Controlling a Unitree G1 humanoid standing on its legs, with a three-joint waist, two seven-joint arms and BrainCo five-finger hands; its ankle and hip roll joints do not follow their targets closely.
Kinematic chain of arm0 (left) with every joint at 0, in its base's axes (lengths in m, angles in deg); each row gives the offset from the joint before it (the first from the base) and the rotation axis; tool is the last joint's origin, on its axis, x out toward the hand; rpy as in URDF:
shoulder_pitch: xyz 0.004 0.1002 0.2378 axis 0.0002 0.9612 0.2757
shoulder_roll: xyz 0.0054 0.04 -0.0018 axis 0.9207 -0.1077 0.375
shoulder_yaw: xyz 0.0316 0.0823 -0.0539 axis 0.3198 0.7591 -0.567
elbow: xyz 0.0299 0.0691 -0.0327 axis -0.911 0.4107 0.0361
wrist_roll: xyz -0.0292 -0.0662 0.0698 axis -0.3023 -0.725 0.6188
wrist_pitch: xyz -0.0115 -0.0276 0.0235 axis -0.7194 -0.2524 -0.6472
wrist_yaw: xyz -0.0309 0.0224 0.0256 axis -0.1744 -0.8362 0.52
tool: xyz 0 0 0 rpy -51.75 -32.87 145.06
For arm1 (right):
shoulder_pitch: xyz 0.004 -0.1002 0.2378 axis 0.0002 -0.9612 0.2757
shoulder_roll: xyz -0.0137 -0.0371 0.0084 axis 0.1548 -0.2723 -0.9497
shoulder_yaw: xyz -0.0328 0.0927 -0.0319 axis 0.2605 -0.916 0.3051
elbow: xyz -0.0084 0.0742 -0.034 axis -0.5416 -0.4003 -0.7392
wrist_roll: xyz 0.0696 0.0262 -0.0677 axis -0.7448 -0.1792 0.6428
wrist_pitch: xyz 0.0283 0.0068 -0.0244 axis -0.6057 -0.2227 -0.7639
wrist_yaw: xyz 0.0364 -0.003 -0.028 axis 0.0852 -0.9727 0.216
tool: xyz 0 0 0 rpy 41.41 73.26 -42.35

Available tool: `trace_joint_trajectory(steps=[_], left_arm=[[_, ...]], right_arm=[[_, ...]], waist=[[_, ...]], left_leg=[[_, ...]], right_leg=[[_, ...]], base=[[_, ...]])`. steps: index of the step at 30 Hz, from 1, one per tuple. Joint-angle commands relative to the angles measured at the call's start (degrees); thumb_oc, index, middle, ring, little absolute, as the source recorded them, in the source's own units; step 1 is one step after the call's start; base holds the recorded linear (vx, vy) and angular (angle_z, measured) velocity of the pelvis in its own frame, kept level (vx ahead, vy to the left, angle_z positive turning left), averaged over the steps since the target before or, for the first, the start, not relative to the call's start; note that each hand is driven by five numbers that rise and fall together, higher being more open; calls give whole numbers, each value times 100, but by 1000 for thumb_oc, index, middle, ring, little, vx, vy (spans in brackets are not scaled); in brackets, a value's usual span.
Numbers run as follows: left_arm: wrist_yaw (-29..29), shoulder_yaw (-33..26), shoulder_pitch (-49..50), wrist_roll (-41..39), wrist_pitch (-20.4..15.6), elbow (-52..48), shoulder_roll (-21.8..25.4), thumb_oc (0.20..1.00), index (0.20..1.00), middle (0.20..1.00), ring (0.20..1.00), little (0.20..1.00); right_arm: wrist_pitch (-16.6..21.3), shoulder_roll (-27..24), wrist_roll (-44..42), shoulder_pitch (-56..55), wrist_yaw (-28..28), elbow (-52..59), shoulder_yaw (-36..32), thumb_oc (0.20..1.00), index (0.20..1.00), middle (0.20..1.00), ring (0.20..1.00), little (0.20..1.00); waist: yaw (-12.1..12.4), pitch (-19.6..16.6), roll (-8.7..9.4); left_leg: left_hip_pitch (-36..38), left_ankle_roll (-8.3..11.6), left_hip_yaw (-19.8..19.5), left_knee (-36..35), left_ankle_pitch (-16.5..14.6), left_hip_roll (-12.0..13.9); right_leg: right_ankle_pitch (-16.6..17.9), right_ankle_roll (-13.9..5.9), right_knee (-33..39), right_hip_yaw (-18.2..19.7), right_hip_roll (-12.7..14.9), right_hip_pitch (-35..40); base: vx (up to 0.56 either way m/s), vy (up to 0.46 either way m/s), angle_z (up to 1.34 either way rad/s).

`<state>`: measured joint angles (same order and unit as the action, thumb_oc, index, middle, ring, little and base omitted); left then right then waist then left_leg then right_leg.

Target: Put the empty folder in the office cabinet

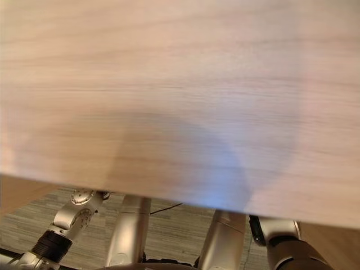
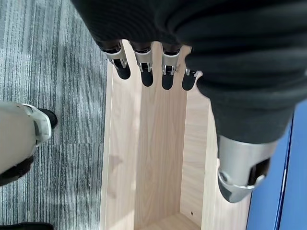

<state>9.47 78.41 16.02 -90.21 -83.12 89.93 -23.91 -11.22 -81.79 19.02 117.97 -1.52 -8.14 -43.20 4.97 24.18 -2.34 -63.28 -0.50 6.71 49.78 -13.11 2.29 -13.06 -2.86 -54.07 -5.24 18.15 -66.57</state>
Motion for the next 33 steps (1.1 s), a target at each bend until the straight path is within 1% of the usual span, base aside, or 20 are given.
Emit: trace_joint_trajectory(steps=[1,5,6,7,10,11,14,15,16,17,18,21,22,23,24,25,27,29,31,33], left_arm=[[79,28,340,136,-251,-342,-42,1000,1000,1000,1000,1000],[93,130,390,122,-226,-68,-56,1000,1000,1000,1000,1000],[82,177,425,141,-197,167,-91,1000,1000,1000,1000,1000],[79,182,426,143,-205,180,-93,1000,1000,1000,1000,1000],[29,198,520,238,-182,745,-171,1000,1000,1000,1000,1000],[-20,166,569,377,-143,1122,-214,1000,1000,1000,1000,1000],[-16,85,675,527,-80,1799,-410,1000,1000,1000,1000,1000],[-18,88,670,529,-92,1817,-417,1000,1000,1000,1000,1000],[-24,16,755,645,-65,2264,-553,1000,1000,1000,1000,1000],[-47,-46,809,678,-42,2475,-612,1000,1000,1000,1000,1000],[-62,-115,879,722,-29,2645,-657,1000,1000,1000,1000,1000],[-72,-285,1062,984,-2,3133,-763,1000,1000,1000,1000,1000],[-72,-285,1066,986,-6,3134,-765,1000,1000,1000,1000,1000],[-69,-401,1171,1048,16,3395,-827,1000,1000,1000,1000,1000],[-69,-401,1176,1049,15,3395,-828,1000,1000,1000,1000,1000],[-122,-555,1282,1147,37,3761,-897,1000,1000,1000,1000,1000],[-111,-656,1340,1210,59,4077,-965,1000,1000,1000,1000,1000],[-114,-781,1445,1380,100,4374,-1070,1000,1000,1000,1000,1000],[-114,-780,1448,1383,94,4381,-1074,1000,1000,1000,1000,1000],[-114,-858,1476,1481,120,4701,-1190,1000,1000,1000,1000,1000]], right_arm=[[2,125,-26,-606,-226,29,-66,1000,1000,1000,1000,1000],[75,220,-275,-811,-285,-260,-103,1000,1000,1000,1000,1000],[115,257,-470,-873,-278,-515,-104,1000,1000,1000,1000,1000],[129,254,-480,-872,-279,-533,-100,1000,1000,1000,1000,1000],[198,260,-881,-905,-208,-1241,-137,1000,1000,1000,1000,1000],[226,231,-1063,-966,-124,-1570,-163,1000,1000,1000,1000,1000],[276,268,-1318,-1119,-49,-2027,-215,1000,1000,1000,1000,1000],[286,263,-1325,-1117,-46,-2039,-211,1000,1000,1000,1000,1000],[327,299,-1420,-1278,7,-2233,-233,1000,1000,1000,1000,1000],[332,307,-1443,-1385,68,-2307,-239,1000,1000,1000,1000,1000],[326,306,-1448,-1507,128,-2378,-257,1000,1000,1000,1000,1000],[348,370,-1520,-1778,287,-2705,-288,1000,1000,1000,1000,1000],[354,368,-1522,-1780,289,-2710,-285,1000,1000,1000,1000,1000],[327,372,-1520,-1948,441,-2914,-266,1000,1000,1000,1000,1000],[329,371,-1521,-1952,442,-2914,-263,1000,1000,1000,1000,1000],[298,347,-1436,-2113,642,-3064,-201,1000,1000,1000,1000,1000],[269,374,-1460,-2275,741,-3240,-261,1000,1000,1000,1000,1000],[210,449,-1445,-2535,890,-3409,-304,1000,1000,1000,1000,1000],[212,447,-1446,-2541,892,-3408,-302,1000,1000,1000,1000,1000],[170,522,-1456,-2681,1032,-3716,-274,1000,1000,1000,1000,1000]], waist=[[-102,-345,-90],[-164,-429,-55],[-179,-451,-44],[-182,-434,-46],[-182,-521,-28],[-185,-580,-15],[-168,-681,12],[-173,-656,5],[-179,-706,17],[-183,-755,25],[-197,-815,63],[-197,-976,96],[-202,-958,93],[-190,-1115,111],[-196,-1089,106],[-193,-1253,114],[-186,-1370,108],[-183,-1542,97],[-186,-1532,95],[-177,-1684,87]], left_leg=[[-311,-263,129,-491,68,22],[145,-252,145,-961,197,25],[480,-243,127,-1235,267,-3],[526,-242,125,-1270,281,-8],[1152,-196,99,-1709,364,-25],[1540,-174,59,-1922,406,-65],[2176,-133,2,-2228,462,-100],[2219,-132,-3,-2249,467,-101],[2671,-94,-22,-2507,516,-105],[2910,-77,-32,-2661,545,-116],[3097,-83,17,-2890,767,-128],[3808,15,-6,-3448,947,-104],[3848,18,-10,-3478,959,-105],[4240,73,-18,-3821,1056,-67],[4289,75,-23,-3855,1070,-68],[4655,122,-2,-4147,1131,-31],[5000,164,21,-4386,1178,13],[5332,160,51,-4594,1204,-7],[5362,161,49,-4615,1211,-8],[5632,184,66,-4783,1228,-2]], right_leg=[[644,-88,1035,-133,-137,-41],[832,-208,1526,-191,-113,373],[925,-243,1785,-227,-101,673],[938,-245,1817,-236,-101,719],[1039,-289,2292,-331,-80,1350],[1077,-314,2526,-379,-90,1763],[1086,-338,2859,-474,-99,2443],[1090,-339,2880,-483,-100,2490],[1090,-367,3136,-551,-123,2977],[1106,-381,3295,-588,-145,3233],[1274,-357,3549,-701,-136,3438],[1350,-429,4120,-843,-224,4223],[1360,-428,4147,-852,-228,4263],[1395,-474,4485,-957,-311,4658],[1406,-474,4514,-968,-315,4710],[1439,-514,4777,-1018,-412,5036],[1451,-547,4979,-1089,-456,5374],[1428,-550,5125,-1124,-502,5692],[1430,-550,5138,-1129,-504,5719],[1391,-550,5229,-1163,-572,5961]], base=[[0,0,0],[-6,11,-8],[6,1,-10],[25,-15,-9],[71,-21,-3],[129,-27,1],[121,-40,5],[120,-29,3],[141,-32,4],[120,-39,3],[82,-37,1],[128,-42,5],[173,-48,4],[111,-29,3],[245,-42,10],[196,-19,7],[225,-29,-4],[175,-14,-3],[79,-6,5],[109,-30,0]])
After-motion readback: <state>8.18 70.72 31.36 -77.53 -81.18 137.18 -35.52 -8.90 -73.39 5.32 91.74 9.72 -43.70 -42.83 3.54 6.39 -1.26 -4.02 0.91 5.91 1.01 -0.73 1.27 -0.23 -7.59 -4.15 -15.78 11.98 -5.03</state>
